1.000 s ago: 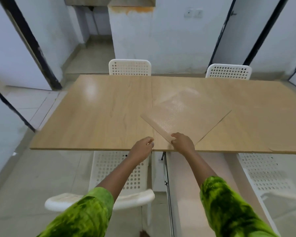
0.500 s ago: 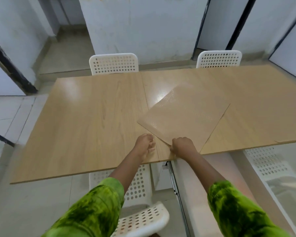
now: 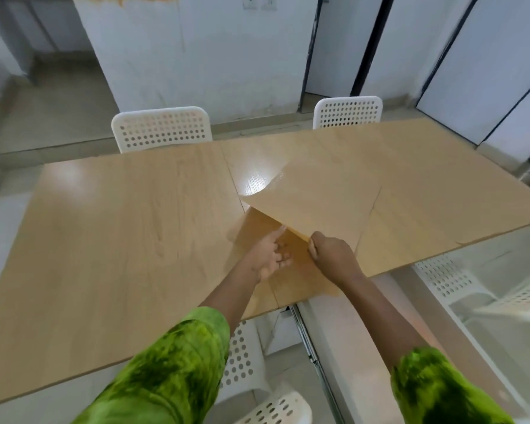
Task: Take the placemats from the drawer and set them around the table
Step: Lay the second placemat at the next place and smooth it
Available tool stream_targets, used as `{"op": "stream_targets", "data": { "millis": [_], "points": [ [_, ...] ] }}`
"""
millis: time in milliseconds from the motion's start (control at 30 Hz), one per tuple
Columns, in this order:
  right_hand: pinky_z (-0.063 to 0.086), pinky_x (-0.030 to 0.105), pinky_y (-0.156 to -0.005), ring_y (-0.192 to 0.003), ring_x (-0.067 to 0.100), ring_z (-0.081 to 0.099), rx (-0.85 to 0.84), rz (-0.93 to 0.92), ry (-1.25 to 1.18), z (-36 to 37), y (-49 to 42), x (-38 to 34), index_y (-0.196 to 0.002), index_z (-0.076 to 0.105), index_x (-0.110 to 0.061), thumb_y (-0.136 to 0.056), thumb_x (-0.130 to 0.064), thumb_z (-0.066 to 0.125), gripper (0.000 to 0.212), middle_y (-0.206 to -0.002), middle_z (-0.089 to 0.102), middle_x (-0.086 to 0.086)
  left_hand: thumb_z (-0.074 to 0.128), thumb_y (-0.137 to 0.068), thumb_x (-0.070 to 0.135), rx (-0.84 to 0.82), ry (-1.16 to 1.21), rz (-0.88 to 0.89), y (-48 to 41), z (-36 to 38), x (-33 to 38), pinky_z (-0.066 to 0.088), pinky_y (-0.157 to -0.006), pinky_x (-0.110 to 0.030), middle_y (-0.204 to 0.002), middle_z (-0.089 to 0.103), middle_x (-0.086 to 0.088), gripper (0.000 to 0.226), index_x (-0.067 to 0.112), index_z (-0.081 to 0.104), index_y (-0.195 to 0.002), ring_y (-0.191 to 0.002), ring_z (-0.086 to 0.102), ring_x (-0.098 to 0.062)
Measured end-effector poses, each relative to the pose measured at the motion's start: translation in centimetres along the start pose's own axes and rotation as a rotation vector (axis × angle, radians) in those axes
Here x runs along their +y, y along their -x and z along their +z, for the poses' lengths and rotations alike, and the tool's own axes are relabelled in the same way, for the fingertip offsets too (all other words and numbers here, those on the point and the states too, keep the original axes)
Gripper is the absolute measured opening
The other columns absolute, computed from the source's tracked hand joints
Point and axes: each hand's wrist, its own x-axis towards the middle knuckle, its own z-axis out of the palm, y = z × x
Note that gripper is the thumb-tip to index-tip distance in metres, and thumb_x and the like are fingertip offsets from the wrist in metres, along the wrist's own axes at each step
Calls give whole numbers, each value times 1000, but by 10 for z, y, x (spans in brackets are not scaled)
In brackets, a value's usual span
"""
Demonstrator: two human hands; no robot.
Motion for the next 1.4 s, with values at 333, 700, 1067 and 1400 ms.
{"op": "stream_targets", "data": {
  "millis": [333, 700, 1067, 1400],
  "points": [
    [45, 32, -89, -99, 20, 62, -338, 8, -577, -9, -6, -1, -101, 70, -8, -92, -15, 47, 26, -106, 71, 7, 68, -82, 27, 231, -14, 108, -15, 12, 0, 54, -66, -38, -120, 60, -15, 60, 5, 42, -132, -102, 60, -32],
    [40, 37, -100, -125, 30, 47, -93, 476, -606, -14, -79, 74, -133, 48, -7, -90, -13, 47, 44, -140, 47, 14, 40, -90, -1, 154, 39, 339, 64, -93, 65, 56, -80, -33, -115, 68, -10, 39, 12, 61, -120, -111, 63, -25],
    [34, 28, -54, -68, 19, 48, -166, 501, -996, 1, -73, -7, -89, 60, -7, -89, -16, 55, 11, -88, 54, 7, 40, -93, 2, 291, 69, 421, 190, -229, 66, 60, -67, -27, -95, 75, -9, 34, 13, 69, -107, -83, 73, -18],
    [40, 19, -58, -67, 12, 46, -71, 606, -1328, 54, -28, -142, -82, 56, -9, -87, 4, 54, 14, -73, 51, 0, 49, -89, 0, 544, -7, 387, 258, -359, 50, 60, -71, -32, -105, 68, -6, 32, 14, 60, -115, -82, 69, -17]
  ]
}}
